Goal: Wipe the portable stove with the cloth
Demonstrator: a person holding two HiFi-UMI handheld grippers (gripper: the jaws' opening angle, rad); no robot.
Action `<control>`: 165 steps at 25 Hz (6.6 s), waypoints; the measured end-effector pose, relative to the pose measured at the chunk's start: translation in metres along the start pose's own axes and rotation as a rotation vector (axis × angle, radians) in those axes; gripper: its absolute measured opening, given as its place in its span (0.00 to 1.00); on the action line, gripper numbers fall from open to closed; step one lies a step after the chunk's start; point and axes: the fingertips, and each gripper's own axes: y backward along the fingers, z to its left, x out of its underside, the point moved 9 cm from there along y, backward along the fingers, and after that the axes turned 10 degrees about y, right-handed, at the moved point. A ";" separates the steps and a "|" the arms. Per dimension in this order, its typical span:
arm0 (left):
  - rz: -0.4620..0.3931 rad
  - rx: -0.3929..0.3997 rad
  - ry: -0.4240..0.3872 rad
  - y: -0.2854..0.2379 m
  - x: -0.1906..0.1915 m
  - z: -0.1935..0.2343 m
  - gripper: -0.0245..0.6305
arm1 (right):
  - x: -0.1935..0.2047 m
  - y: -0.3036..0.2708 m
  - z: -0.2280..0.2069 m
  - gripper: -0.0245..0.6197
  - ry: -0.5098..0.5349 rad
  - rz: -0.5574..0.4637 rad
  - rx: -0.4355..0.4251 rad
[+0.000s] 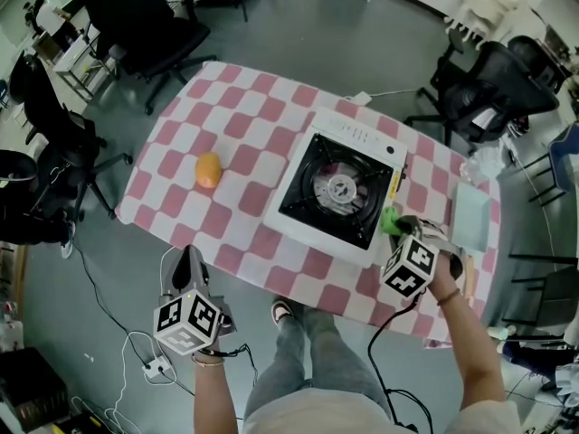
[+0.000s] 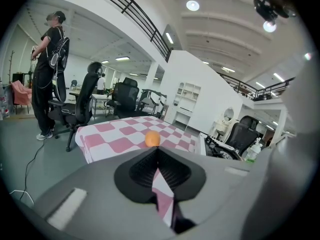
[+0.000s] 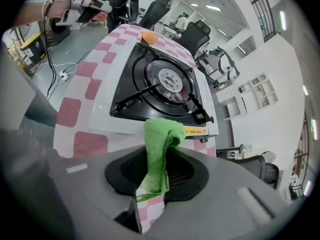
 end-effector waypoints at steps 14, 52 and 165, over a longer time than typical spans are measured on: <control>-0.003 0.030 0.011 0.006 -0.004 0.001 0.04 | -0.008 0.015 0.027 0.18 0.009 0.003 -0.030; -0.046 0.043 0.106 0.027 -0.013 0.033 0.04 | -0.038 0.048 0.075 0.18 0.097 0.056 -0.076; -0.129 -0.034 0.088 0.061 -0.059 0.050 0.04 | -0.187 0.104 -0.024 0.18 -0.188 -0.516 -0.059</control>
